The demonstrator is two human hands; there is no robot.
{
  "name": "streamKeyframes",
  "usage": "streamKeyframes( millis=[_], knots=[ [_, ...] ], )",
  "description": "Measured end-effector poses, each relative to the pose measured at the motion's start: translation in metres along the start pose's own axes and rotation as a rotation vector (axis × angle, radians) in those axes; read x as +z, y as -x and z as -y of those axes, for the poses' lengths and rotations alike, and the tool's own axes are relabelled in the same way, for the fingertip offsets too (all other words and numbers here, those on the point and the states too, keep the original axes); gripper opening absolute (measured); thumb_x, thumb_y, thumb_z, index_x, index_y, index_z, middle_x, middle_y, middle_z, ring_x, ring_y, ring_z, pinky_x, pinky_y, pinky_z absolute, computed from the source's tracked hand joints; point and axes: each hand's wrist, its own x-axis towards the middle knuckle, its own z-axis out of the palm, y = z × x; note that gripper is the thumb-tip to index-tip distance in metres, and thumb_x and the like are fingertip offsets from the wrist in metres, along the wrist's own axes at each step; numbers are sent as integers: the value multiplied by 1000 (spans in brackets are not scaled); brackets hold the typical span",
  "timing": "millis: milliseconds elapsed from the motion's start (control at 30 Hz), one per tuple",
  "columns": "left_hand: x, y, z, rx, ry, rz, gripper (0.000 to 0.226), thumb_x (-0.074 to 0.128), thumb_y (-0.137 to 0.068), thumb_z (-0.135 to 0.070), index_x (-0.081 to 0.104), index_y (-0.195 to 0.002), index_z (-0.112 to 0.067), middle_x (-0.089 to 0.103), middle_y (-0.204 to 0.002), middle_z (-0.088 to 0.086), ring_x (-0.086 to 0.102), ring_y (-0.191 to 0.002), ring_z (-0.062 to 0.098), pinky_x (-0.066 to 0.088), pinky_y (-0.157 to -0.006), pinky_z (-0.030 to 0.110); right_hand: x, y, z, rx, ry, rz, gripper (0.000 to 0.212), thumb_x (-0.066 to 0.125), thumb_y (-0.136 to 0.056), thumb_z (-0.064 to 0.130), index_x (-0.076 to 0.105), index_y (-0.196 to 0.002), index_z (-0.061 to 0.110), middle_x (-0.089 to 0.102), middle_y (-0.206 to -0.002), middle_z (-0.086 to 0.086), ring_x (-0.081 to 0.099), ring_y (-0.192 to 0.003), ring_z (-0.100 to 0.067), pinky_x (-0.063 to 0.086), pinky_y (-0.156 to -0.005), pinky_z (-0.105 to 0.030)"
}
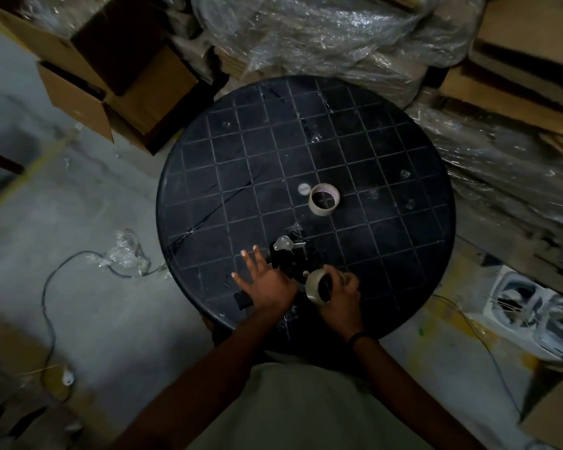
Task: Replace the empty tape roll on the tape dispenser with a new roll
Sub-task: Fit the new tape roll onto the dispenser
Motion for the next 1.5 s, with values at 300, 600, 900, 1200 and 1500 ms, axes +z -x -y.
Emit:
streamKeyframes(
  millis=[300,600,900,1200,1500],
  knots=[
    [4,-1,-4,-3,45,-34,22,67,-83,-49,76,-79,-29,-5,-171,5,-22,-154,33,-2,-116,73,-10,-8,24,-14,137,53,90,83,-67,42,35,-143,39,25,-145,-8,44,-126,-38,50,-97,-50],
    [-9,-16,3,-200,180,-17,26,72,-82,-52,79,-93,-30,3,-171,1,-10,-156,28,8,-118,68,-22,-19,37,-130,372,33,108,79,-62,54,24,-152,32,33,-143,-5,41,-129,-31,44,-102,-55],
    [-18,-24,4,-297,171,74,61,73,-78,-62,69,-125,-24,6,-171,-5,-10,-156,26,13,-119,64,-31,-10,11,-270,365,77,100,89,-64,33,32,-146,37,19,-152,-7,50,-124,-35,57,-93,-47],
    [-11,-46,3,-352,274,237,59,71,-70,-65,76,-109,-22,38,-161,5,6,-156,28,0,-121,63,-27,-18,20,-93,93,21,93,87,-61,19,40,-139,36,17,-147,-9,35,-131,-36,48,-102,-41],
    [-31,-50,10,-409,260,229,53,77,-77,-53,73,-116,-18,24,-167,4,-7,-156,31,8,-119,65,-32,-33,44,-124,197,49,94,84,-69,35,31,-147,33,33,-148,-4,39,-130,-32,48,-101,-47]
  ],
)
